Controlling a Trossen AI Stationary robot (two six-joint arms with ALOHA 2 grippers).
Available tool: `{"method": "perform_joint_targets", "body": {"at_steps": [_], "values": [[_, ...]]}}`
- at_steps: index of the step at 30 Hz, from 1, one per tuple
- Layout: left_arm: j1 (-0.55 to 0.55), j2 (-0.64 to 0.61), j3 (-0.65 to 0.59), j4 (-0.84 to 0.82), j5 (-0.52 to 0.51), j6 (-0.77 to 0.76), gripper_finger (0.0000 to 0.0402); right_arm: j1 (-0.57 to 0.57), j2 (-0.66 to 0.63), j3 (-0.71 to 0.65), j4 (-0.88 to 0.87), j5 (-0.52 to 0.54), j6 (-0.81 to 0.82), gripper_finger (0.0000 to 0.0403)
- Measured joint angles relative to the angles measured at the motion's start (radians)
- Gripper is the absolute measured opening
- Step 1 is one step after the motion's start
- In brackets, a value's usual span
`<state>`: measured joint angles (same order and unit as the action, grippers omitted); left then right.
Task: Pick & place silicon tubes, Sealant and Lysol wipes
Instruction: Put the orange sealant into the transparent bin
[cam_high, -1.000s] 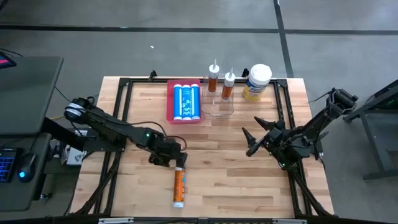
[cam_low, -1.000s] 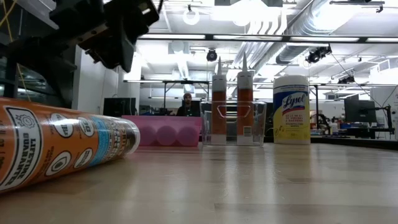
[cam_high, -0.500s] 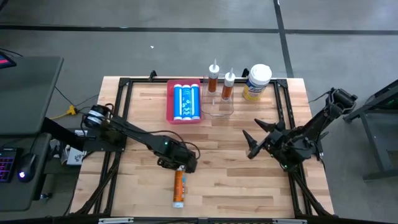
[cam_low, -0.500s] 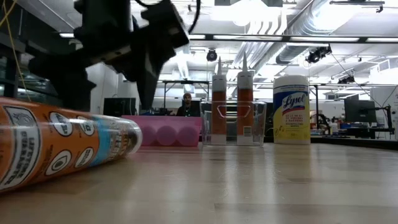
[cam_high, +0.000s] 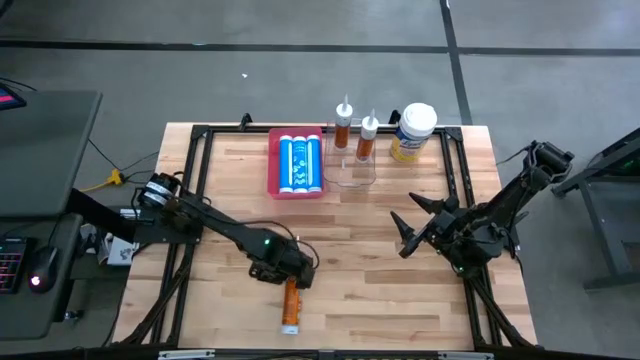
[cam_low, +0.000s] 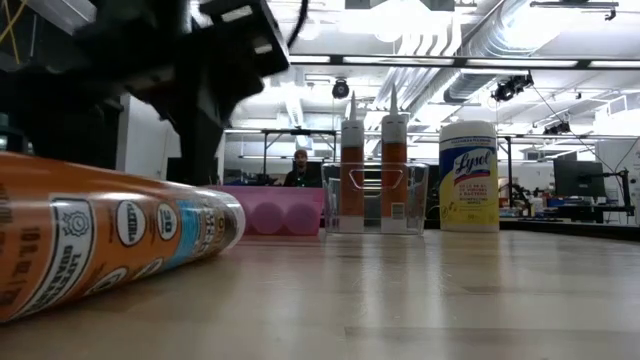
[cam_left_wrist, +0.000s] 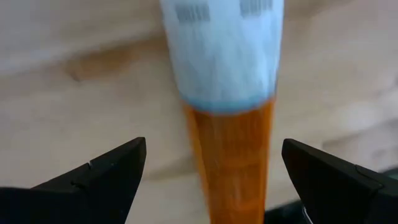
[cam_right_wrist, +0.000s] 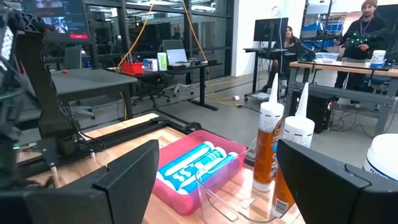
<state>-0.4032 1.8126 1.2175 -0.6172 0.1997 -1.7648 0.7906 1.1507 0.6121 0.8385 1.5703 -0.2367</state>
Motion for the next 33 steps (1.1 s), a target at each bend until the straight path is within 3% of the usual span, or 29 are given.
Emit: {"method": "perform_joint_targets", "body": {"at_steps": [8,19,24,33], "values": [[-0.044,0.000,0.000,0.096,-0.080,-0.107,0.0369,0.000,0.000,0.000,-0.028,0.001,0.000,0.0320],[-0.051,0.030,0.001,0.095,-0.052,-0.075,0.0369,0.000,0.000,0.000,-0.034,0.001,0.000,0.0320],[-0.049,0.051,-0.002,0.114,-0.069,0.008,0.0369,0.000,0.000,0.000,-0.033,0.000,0.000,0.0320],[-0.049,0.051,0.000,0.125,-0.141,0.018,0.0369,0.000,0.000,0.000,-0.033,0.000,-0.005,0.0320]]}}
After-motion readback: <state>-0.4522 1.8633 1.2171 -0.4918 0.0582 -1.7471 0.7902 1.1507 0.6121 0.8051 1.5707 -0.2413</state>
